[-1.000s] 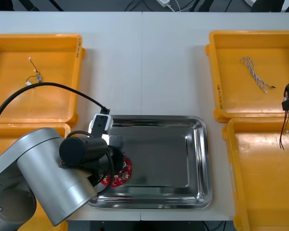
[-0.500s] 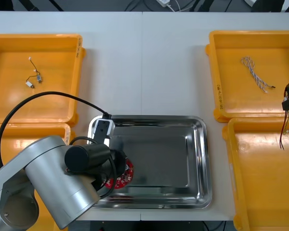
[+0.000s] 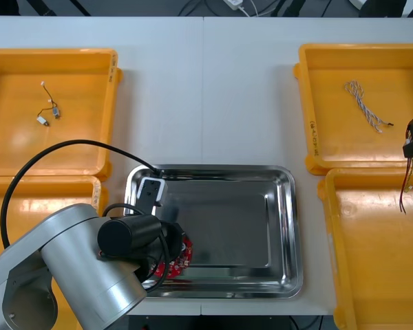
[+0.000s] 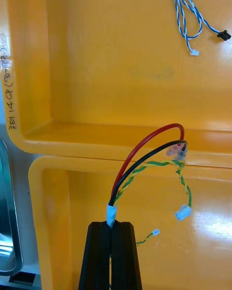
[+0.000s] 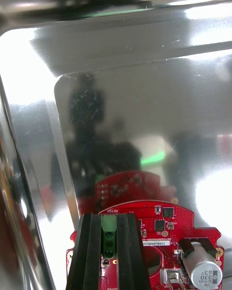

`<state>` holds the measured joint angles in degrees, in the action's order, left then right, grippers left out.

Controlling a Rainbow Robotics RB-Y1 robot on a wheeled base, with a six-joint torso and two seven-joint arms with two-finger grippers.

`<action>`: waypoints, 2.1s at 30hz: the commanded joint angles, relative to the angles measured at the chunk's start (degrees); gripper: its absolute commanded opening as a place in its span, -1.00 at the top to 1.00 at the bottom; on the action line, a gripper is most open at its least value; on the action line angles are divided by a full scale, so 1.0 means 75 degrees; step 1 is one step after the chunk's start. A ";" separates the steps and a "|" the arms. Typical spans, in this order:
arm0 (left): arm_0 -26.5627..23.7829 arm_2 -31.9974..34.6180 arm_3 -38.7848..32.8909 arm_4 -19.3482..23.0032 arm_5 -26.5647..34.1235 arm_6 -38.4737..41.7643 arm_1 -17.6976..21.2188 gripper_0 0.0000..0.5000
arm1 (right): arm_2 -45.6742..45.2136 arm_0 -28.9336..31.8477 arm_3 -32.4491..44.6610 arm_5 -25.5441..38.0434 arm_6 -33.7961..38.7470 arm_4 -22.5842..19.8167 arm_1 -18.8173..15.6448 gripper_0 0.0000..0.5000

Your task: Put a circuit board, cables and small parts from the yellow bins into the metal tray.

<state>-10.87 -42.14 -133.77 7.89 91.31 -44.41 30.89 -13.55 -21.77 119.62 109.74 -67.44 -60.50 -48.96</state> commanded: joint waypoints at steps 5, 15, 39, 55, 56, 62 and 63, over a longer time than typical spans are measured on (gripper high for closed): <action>0.0136 -0.0159 -0.0070 -0.0091 -0.0104 0.0484 0.0006 0.80 | 0.0108 -0.0238 0.0199 0.0034 -0.0395 0.0039 -0.0303 1.00; 0.0148 -0.0159 -0.0058 -0.0114 -0.0292 0.0566 0.0018 -1.00 | 0.0108 -0.0238 0.0199 0.0034 -0.0406 0.0027 -0.0315 1.00; -0.0414 0.0438 -0.0070 0.0624 -0.0151 0.0625 0.0240 -1.00 | 0.0120 -0.0250 0.0211 0.0034 -0.0512 -0.0230 -0.0303 1.00; -0.1375 0.1540 -0.0070 0.2194 0.0622 0.0602 0.0756 -1.00 | 0.1514 -0.0941 0.1219 0.0034 -0.0617 -0.0512 0.0294 1.00; -0.1446 0.1657 -0.0070 0.2370 0.0669 0.0625 0.0814 -1.00 | 0.1631 -0.1011 0.1277 0.0034 -0.0606 -0.0523 0.0365 1.00; -0.1821 0.2313 -0.0070 0.3155 0.0904 0.0648 0.1014 -1.00 | 0.2323 -0.1304 0.1523 0.0034 -0.0535 -0.0547 0.0810 1.00; -0.1891 0.2419 -0.0070 0.3284 0.0962 0.0648 0.1049 -1.00 | 0.2428 -0.1328 0.1523 0.0034 -0.0547 -0.0559 0.0927 1.00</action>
<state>-21.63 -27.58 -133.71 30.18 97.25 -44.34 36.39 1.55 -28.88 129.12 109.75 -71.25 -64.11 -44.52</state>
